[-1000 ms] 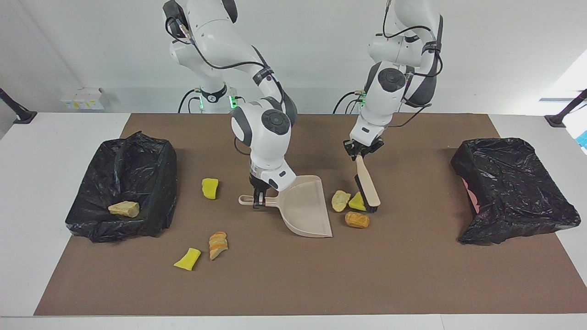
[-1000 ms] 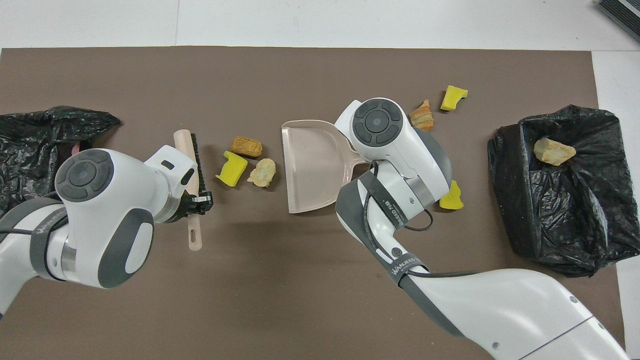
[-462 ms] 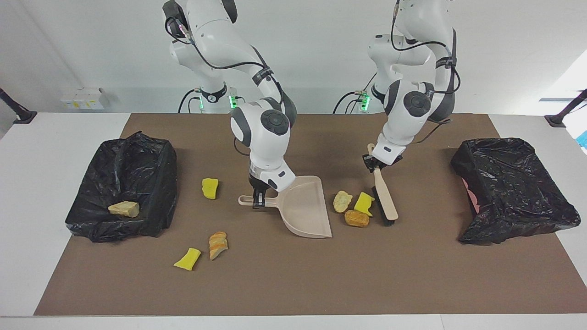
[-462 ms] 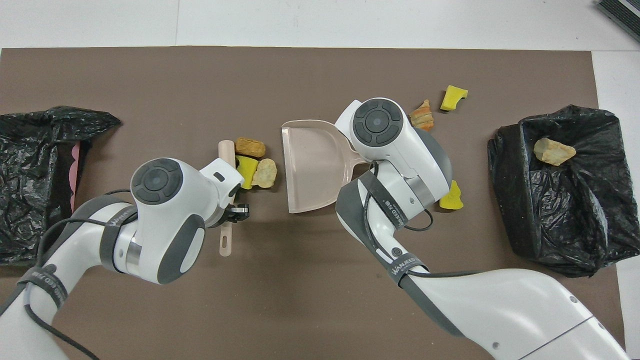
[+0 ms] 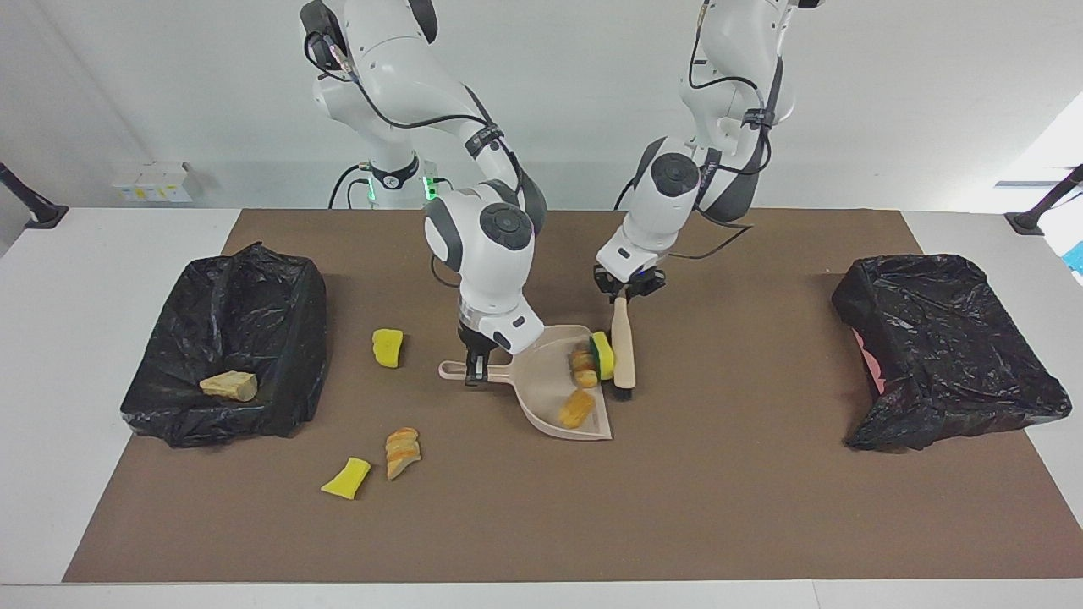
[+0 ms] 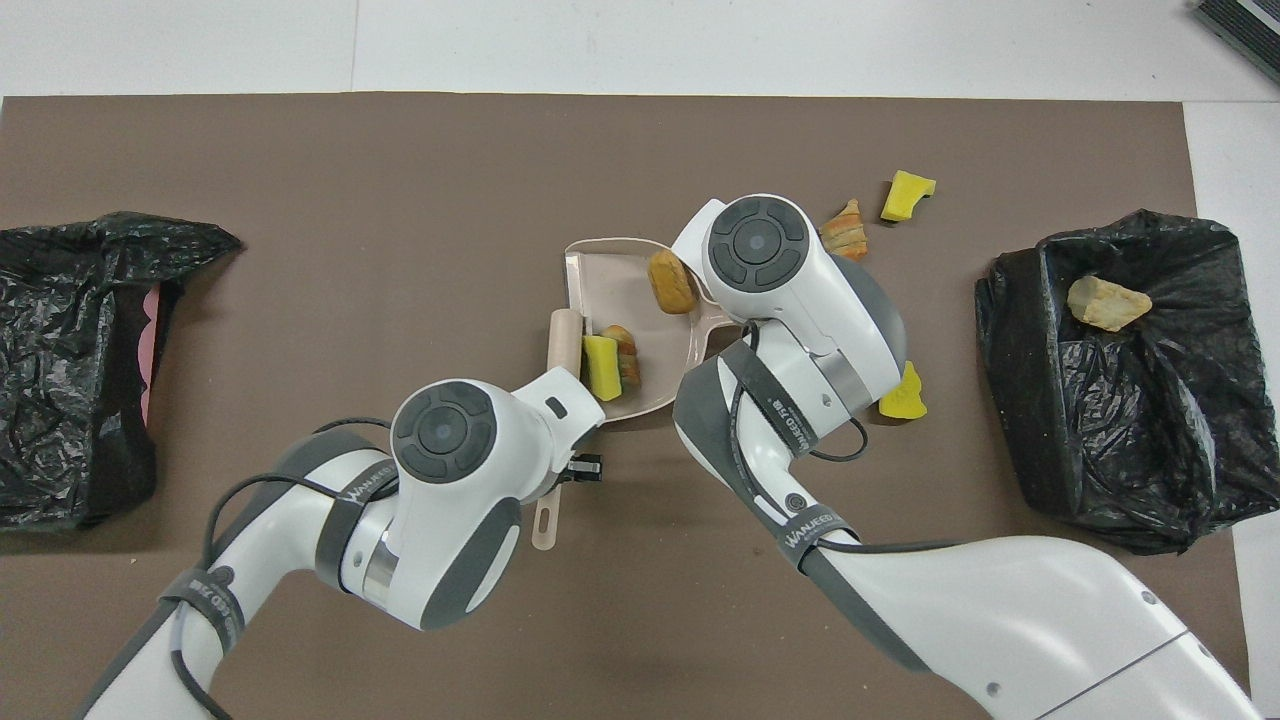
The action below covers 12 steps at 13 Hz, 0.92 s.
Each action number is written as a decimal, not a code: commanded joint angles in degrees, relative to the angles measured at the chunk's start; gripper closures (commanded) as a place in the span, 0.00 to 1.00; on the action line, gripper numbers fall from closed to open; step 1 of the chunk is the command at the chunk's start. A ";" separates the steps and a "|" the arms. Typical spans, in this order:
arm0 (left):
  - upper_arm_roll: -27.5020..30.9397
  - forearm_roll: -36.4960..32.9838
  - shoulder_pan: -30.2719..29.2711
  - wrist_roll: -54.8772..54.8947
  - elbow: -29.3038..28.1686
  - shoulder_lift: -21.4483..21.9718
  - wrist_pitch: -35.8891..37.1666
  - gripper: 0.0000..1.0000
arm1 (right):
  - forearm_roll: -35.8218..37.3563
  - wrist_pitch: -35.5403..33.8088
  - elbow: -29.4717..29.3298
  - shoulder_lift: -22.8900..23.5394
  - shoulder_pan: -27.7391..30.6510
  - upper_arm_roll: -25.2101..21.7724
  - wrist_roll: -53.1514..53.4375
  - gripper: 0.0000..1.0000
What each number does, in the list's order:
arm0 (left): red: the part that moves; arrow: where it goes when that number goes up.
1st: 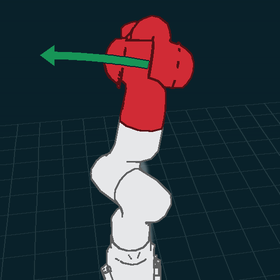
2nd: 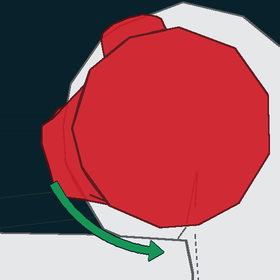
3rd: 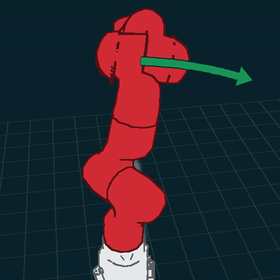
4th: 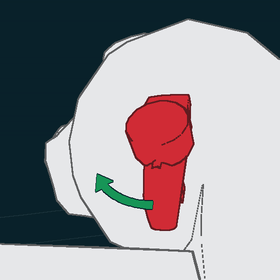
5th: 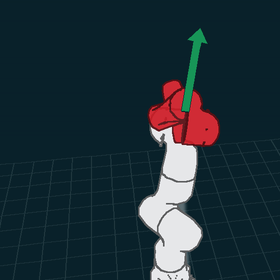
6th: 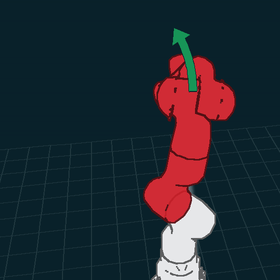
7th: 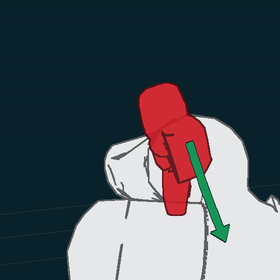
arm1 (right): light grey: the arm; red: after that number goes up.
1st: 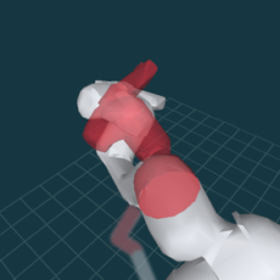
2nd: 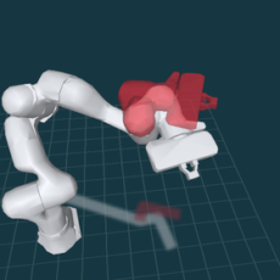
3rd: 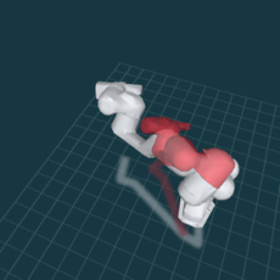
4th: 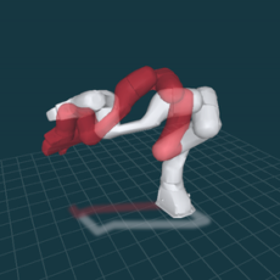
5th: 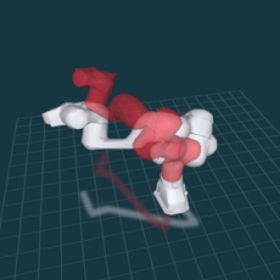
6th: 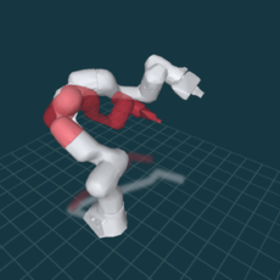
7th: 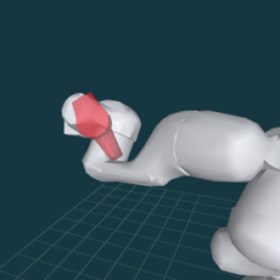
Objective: Sweep and dump trash in bin
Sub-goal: 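Brush the sponge and bread pieces into the dustpan with the left gripper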
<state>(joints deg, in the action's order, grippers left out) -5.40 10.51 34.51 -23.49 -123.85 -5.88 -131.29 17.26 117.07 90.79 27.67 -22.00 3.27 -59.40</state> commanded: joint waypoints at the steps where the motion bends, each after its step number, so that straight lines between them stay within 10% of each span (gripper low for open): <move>1: 1.10 1.00 0.30 -0.16 1.42 -0.45 0.33 1.00 | 0.49 1.93 0.53 0.02 1.17 0.51 -1.15 1.00; 12: 1.71 0.21 -7.97 -3.92 -2.17 6.13 7.71 1.00 | -9.35 3.08 0.18 -2.43 7.84 0.42 -3.25 1.00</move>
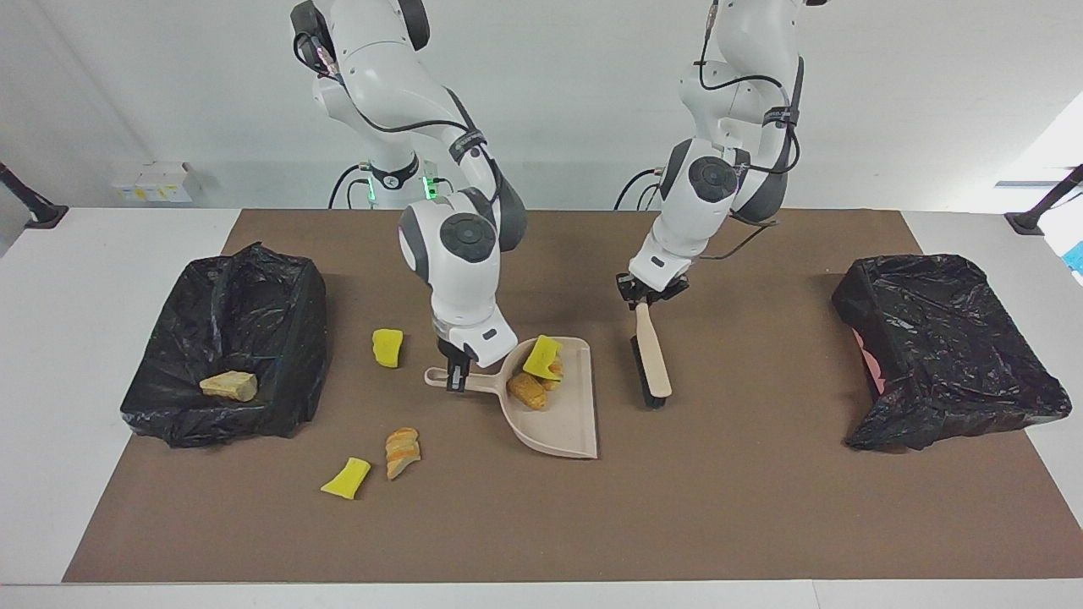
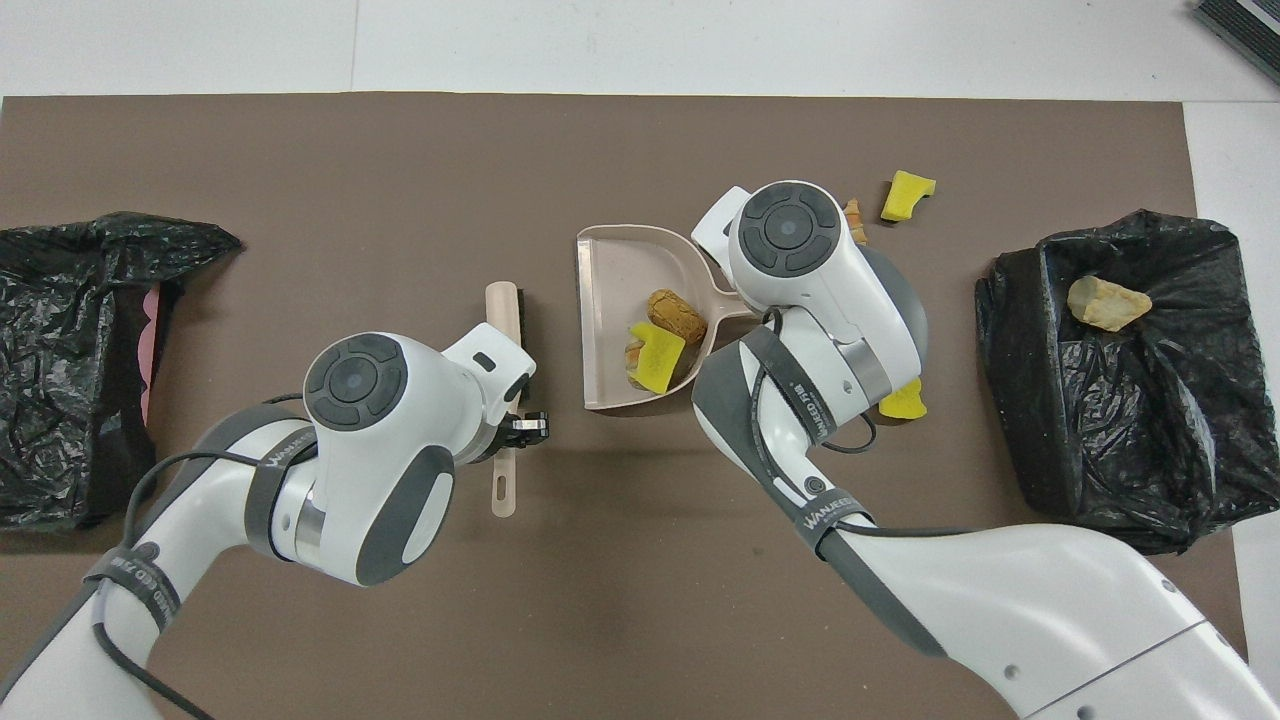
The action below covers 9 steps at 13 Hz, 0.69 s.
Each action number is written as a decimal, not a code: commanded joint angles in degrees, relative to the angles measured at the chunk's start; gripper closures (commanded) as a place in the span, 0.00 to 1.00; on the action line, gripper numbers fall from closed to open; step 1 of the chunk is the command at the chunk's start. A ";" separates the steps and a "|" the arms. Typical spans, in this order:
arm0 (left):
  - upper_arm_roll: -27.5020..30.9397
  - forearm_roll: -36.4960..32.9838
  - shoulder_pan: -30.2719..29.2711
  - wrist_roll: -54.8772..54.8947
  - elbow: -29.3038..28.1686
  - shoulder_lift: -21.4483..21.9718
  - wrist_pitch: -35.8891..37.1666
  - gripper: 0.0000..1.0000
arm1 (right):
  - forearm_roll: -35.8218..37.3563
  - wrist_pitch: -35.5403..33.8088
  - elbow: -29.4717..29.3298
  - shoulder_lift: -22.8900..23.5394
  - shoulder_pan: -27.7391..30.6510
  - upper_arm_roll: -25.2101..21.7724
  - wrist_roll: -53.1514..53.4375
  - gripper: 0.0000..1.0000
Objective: Sweep and dump trash in bin
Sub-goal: 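Brush the sponge and bread pieces into the dustpan with the left gripper, then carry the loaded dustpan with the right gripper over the far trash bag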
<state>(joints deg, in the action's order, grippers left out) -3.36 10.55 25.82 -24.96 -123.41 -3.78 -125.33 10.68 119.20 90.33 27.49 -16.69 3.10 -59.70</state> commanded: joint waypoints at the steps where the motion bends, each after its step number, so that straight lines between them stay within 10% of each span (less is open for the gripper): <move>1: -0.42 0.08 3.07 -4.03 -4.28 5.26 1.76 1.00 | -2.86 0.69 1.08 -3.57 3.58 0.68 -3.93 1.00; 9: -0.77 -0.01 18.91 -20.48 -11.76 11.87 1.76 1.00 | -9.36 -9.75 5.47 -15.87 17.73 0.59 -22.19 1.00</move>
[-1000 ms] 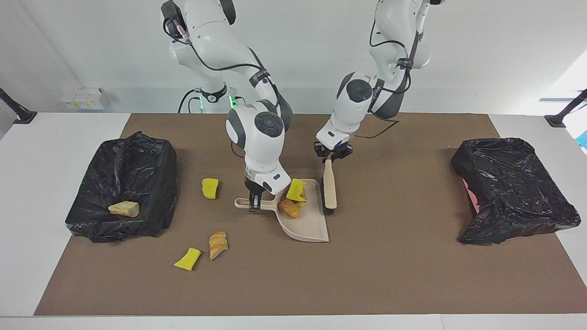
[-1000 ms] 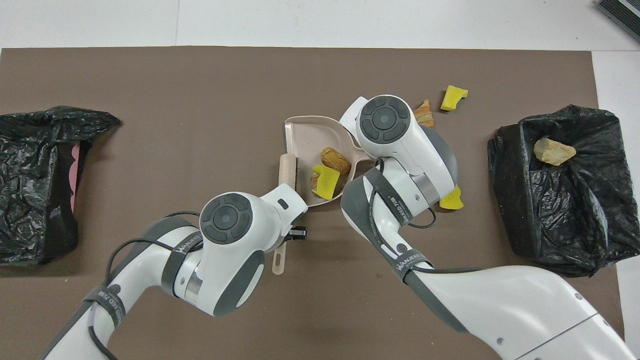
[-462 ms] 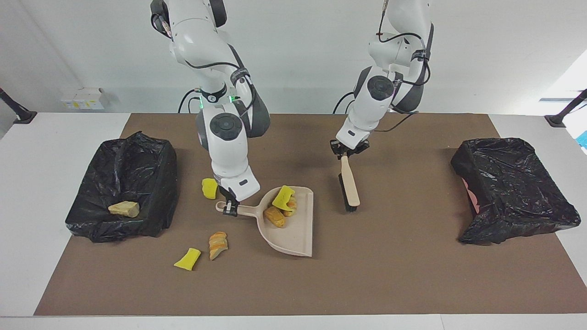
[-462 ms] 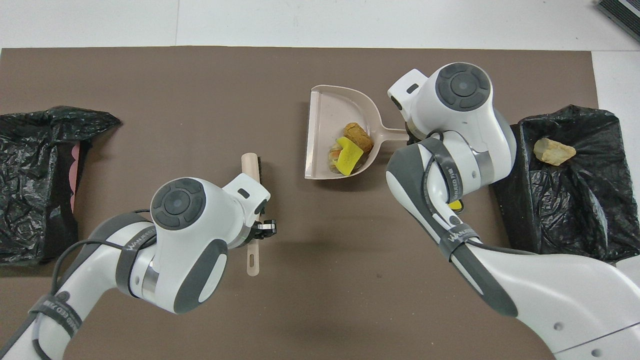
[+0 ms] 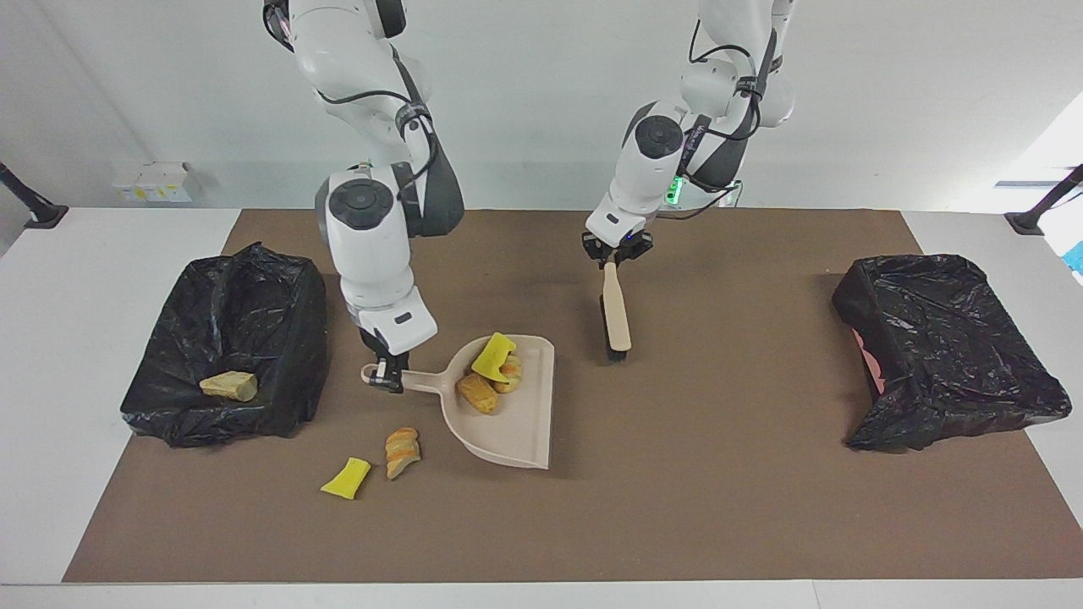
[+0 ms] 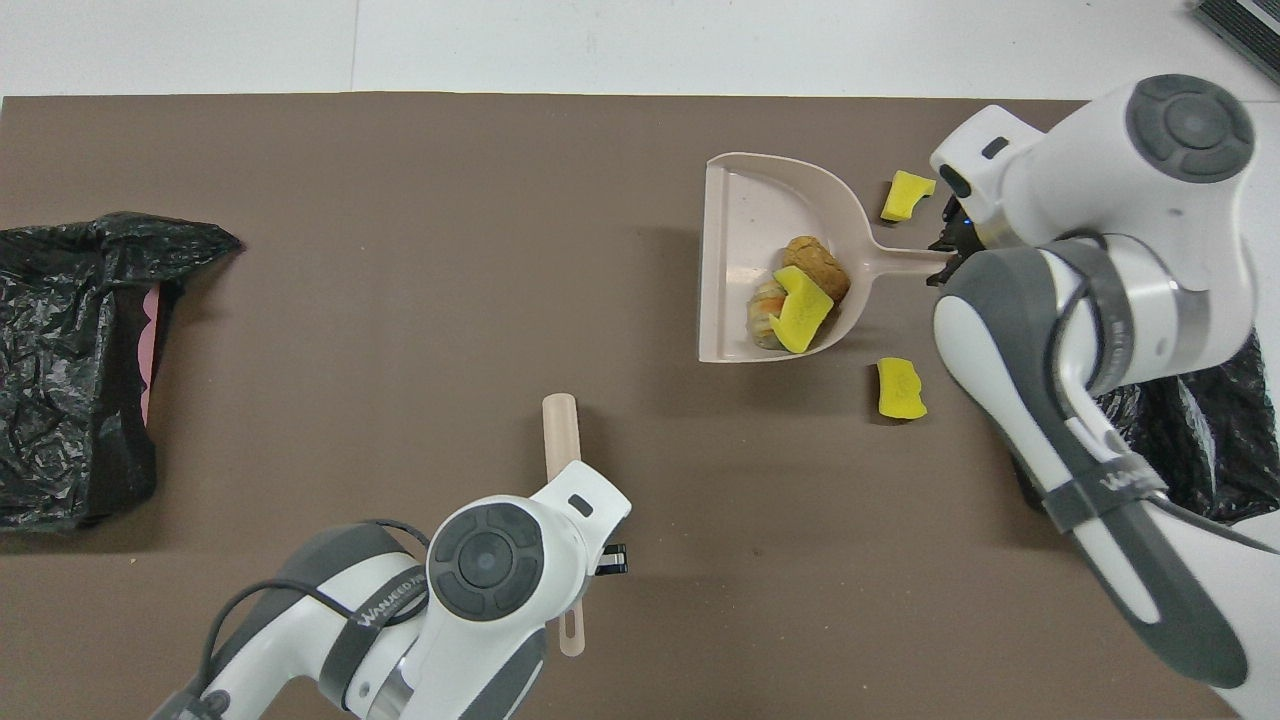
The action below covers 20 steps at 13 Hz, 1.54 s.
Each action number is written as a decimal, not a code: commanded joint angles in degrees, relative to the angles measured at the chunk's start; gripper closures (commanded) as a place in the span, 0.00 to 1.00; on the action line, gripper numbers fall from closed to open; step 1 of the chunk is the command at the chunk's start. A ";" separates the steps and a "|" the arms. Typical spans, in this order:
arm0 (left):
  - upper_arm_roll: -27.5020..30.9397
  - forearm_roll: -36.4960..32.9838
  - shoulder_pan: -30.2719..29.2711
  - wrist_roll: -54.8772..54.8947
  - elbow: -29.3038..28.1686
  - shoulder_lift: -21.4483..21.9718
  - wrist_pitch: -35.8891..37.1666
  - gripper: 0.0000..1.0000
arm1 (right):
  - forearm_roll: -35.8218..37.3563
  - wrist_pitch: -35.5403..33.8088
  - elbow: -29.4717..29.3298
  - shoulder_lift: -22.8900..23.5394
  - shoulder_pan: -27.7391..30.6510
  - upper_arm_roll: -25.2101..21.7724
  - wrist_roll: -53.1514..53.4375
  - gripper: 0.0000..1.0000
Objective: Sweep and dump trash in bin
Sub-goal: 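Carry the loaded dustpan with the right gripper over the far trash bag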
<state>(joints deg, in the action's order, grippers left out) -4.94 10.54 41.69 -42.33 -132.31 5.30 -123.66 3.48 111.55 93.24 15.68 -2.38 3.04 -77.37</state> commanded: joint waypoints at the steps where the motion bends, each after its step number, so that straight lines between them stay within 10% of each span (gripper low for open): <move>1: 0.81 0.01 4.17 -3.45 -3.65 2.79 -0.70 1.00 | -2.17 -4.04 2.56 -5.38 5.96 0.65 -6.37 1.00; 6: 0.81 0.01 6.65 -5.13 -8.14 2.96 -4.31 0.97 | -0.59 -8.98 2.38 -9.61 14.49 0.21 -14.81 1.00; 8: 0.81 0.01 5.68 -3.46 -7.97 2.53 -5.19 0.01 | 4.13 -8.89 2.47 -9.87 18.27 0.21 -17.71 1.00; 12: 0.90 -0.52 0.08 -3.28 -6.13 1.73 -4.40 0.00 | 12.66 -6.44 2.82 -10.31 24.17 0.21 -24.22 1.00; 20: 1.34 -5.18 -19.08 16.90 5.64 -6.96 -4.22 0.00 | 36.05 13.34 21.27 -19.98 29.28 0.12 -20.82 1.00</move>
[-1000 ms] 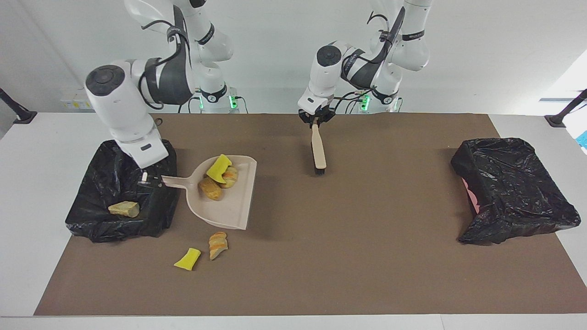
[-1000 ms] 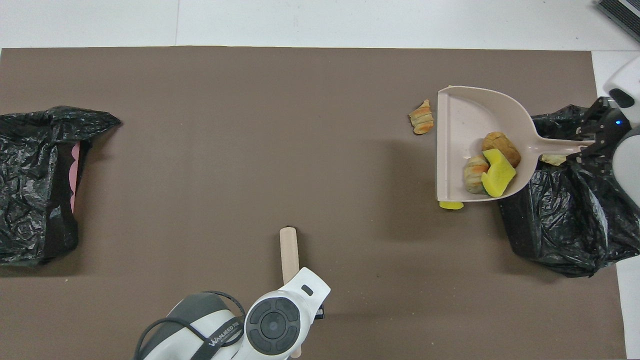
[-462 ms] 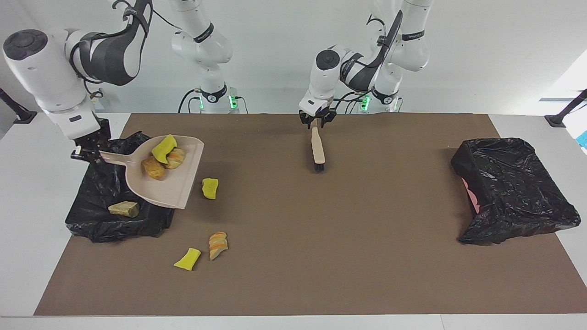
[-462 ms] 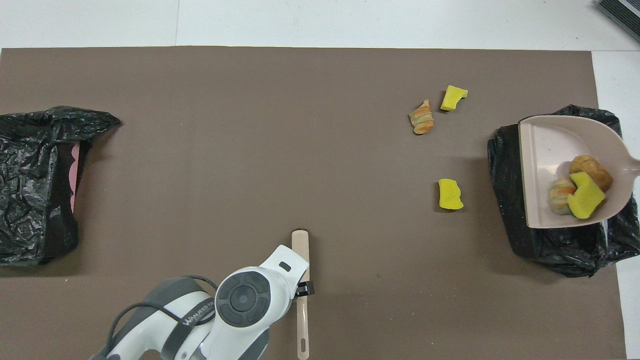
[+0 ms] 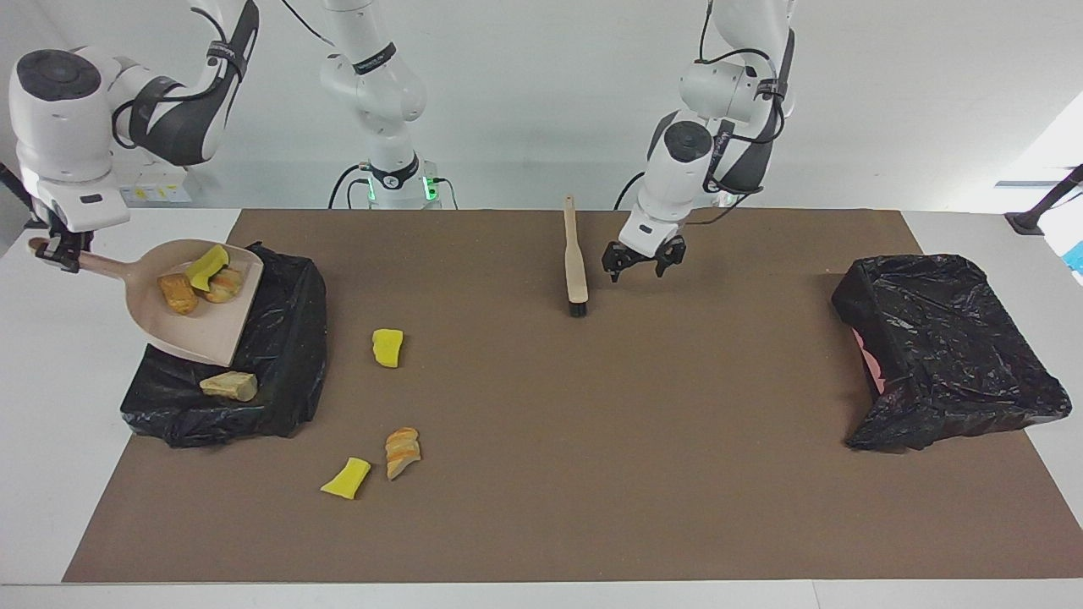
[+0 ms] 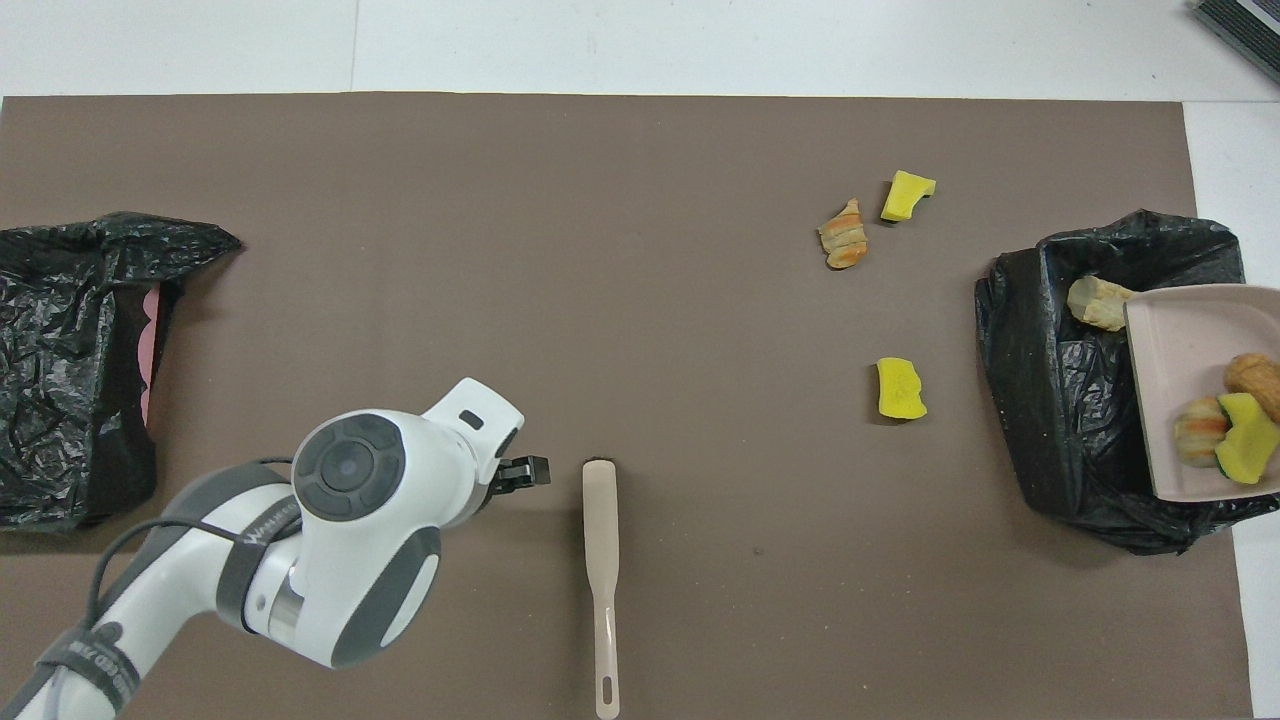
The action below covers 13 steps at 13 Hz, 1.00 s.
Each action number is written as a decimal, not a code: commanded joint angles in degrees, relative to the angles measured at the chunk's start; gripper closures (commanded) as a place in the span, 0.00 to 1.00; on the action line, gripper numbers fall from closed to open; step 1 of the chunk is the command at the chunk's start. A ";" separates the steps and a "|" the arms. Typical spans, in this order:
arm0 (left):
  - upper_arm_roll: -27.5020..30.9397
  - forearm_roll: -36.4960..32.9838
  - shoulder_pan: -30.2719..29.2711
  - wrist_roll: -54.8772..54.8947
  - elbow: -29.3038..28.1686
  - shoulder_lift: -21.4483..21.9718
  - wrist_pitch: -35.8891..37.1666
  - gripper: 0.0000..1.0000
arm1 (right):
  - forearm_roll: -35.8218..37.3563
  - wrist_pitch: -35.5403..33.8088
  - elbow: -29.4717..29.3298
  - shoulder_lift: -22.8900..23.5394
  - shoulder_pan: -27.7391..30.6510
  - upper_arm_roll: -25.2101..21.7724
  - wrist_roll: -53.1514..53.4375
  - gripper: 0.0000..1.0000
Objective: Sweep and dump trash in bin
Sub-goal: 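Tip the dustpan into the bag with the right gripper while left withdraws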
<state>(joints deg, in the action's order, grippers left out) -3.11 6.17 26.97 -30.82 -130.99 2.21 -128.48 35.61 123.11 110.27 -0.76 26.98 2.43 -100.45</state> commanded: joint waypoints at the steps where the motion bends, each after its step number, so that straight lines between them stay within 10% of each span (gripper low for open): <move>1: -0.41 -0.89 -6.03 7.77 5.12 -4.40 0.51 0.00 | 6.21 1.78 5.12 -3.98 -0.34 0.82 3.84 1.00; 13: -0.23 -0.98 -24.77 34.94 27.87 -5.64 22.89 0.00 | 31.81 -6.64 6.80 -7.58 -10.63 1.26 20.56 1.00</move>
<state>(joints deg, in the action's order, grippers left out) -2.78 5.88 3.19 2.36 -107.72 -3.15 -111.08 65.36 119.17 118.07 -7.35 16.59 3.28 -80.71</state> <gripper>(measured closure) 0.000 0.683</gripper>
